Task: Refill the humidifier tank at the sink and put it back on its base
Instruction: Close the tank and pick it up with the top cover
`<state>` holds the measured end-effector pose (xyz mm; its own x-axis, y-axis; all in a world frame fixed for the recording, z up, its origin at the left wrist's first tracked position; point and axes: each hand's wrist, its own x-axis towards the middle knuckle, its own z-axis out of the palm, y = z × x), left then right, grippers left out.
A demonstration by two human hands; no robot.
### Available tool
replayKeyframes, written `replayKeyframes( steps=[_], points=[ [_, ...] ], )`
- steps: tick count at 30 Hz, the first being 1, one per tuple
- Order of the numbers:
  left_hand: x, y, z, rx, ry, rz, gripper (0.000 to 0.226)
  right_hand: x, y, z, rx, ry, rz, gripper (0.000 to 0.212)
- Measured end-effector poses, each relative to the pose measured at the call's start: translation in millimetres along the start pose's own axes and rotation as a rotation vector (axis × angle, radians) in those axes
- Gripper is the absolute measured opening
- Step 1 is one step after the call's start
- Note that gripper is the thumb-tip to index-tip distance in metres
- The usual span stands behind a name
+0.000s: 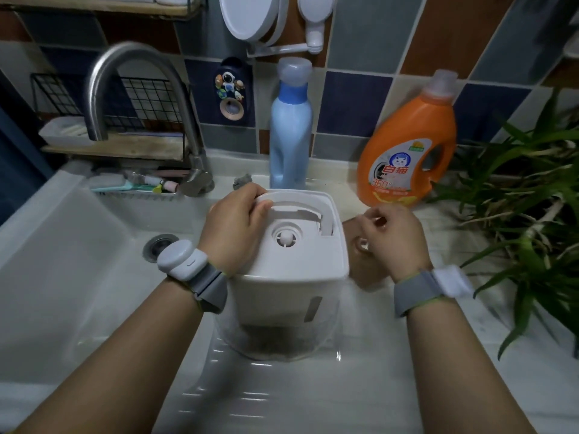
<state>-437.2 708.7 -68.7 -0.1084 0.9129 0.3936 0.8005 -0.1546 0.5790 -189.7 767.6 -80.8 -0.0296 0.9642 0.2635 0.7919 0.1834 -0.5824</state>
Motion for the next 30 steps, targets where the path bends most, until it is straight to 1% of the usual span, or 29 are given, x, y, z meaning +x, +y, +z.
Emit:
replayKeyframes(
  steps=[2,4,7,11,15,20,22,25,28,30],
  points=[
    [-2,-1,2,0.024,-0.004,-0.007,0.017,2,33,18,-0.172,-0.172,0.094,0.026],
    [-5,1,5,0.017,-0.01,-0.007,0.016,-3,55,31,-0.288,-0.261,0.127,0.032],
    [-2,5,8,0.007,-0.02,0.008,0.016,-4,67,41,-0.376,-0.263,0.16,0.036],
    [-2,6,10,0.008,-0.03,0.004,0.015,-3,70,49,-0.464,-0.323,0.157,0.05],
    [-2,4,8,0.011,-0.033,0.001,0.025,-1,66,57,-0.485,-0.358,0.155,0.054],
    [-3,7,8,0.002,-0.029,-0.002,0.027,-8,67,64,-0.474,-0.434,0.18,0.079],
    [-2,6,8,0.009,-0.028,-0.006,0.027,-8,64,65,-0.466,-0.433,0.169,0.077],
    [-1,4,7,0.004,-0.026,-0.017,0.022,-7,57,65,-0.449,-0.447,0.161,0.062],
    [-1,3,7,-0.003,-0.026,-0.023,0.022,-8,56,67,-0.467,-0.469,0.163,0.063],
    [-2,4,7,-0.004,-0.024,-0.017,0.024,-10,57,67,-0.49,-0.46,0.16,0.06]
  ],
)
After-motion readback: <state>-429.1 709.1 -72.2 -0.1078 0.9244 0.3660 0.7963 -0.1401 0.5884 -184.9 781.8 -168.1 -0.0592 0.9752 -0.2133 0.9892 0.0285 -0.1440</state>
